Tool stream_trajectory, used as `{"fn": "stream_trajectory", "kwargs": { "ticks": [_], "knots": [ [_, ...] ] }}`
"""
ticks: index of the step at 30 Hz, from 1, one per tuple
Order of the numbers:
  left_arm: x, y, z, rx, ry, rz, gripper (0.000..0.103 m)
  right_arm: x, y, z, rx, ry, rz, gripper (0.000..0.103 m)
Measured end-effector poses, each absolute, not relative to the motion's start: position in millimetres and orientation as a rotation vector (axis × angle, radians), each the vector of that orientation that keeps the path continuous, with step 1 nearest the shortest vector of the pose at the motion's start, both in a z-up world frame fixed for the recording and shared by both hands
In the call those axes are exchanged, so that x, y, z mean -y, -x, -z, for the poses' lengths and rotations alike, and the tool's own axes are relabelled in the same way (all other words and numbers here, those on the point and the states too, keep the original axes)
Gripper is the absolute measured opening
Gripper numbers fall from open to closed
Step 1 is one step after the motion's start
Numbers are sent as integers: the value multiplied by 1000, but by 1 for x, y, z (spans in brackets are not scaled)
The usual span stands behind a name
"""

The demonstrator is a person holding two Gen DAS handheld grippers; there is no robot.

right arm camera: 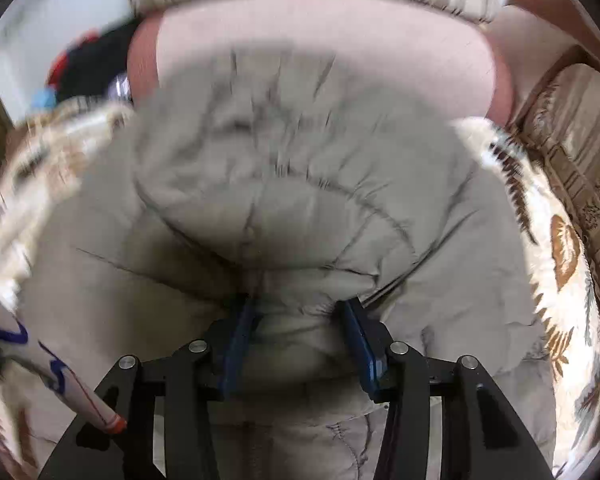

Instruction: Fold large clothes

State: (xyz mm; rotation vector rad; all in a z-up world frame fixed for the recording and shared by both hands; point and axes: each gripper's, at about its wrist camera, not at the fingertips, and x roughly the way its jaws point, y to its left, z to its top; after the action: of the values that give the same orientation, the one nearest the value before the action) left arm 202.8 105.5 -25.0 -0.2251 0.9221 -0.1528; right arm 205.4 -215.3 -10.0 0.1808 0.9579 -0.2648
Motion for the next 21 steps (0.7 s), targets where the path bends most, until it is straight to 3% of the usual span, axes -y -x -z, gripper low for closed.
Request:
{"fn": "stream_trajectory", "kwargs": {
  "ticks": [5, 14, 21],
  "knots": [
    [-120, -202, 18, -893, 255, 113, 83, 169, -180, -29, -840, -195, 96, 51],
    [-131, -207, 21, -903, 284, 96, 83, 76, -258, 49, -1019, -80, -49, 47],
    [-124, -214, 28, -925, 246, 85, 83, 83, -281, 36, -995, -115, -10, 48]
  ]
}}
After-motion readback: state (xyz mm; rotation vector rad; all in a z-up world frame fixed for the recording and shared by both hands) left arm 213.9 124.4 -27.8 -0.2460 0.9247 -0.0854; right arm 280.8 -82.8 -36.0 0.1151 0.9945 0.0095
